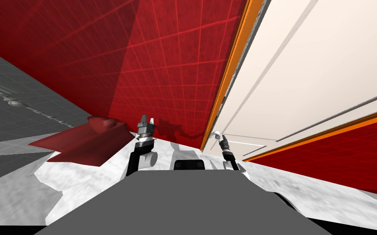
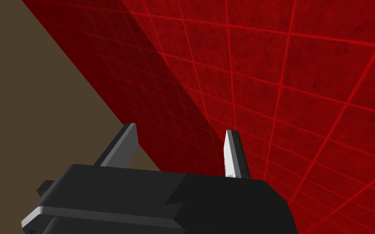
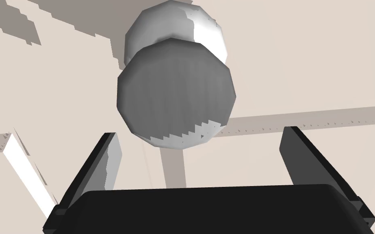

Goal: Pull the door open

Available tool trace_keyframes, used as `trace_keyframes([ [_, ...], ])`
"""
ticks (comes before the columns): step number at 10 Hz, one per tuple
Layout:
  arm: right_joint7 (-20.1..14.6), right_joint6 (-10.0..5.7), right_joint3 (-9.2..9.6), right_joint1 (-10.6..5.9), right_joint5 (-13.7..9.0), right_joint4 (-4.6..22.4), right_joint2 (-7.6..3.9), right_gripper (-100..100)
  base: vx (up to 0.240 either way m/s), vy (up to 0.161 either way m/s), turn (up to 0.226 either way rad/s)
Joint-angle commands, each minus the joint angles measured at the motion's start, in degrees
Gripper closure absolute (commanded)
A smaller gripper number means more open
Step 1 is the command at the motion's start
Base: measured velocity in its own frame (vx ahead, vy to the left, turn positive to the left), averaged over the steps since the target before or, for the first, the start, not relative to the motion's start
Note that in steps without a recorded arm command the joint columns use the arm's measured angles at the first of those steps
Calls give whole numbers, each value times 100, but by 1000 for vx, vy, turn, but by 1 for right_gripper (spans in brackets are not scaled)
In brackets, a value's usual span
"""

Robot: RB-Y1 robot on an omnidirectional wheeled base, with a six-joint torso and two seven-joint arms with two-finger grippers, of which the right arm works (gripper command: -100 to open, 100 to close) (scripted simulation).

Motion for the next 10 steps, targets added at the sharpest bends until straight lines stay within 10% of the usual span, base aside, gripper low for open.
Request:
trace_keyframes([
  [1,-202,31,38,-2,-57,-29,29,-100,-33,23,28],
  [10,-1566,144,272,-133,-512,-34,128,-100,-43,4,14],
])
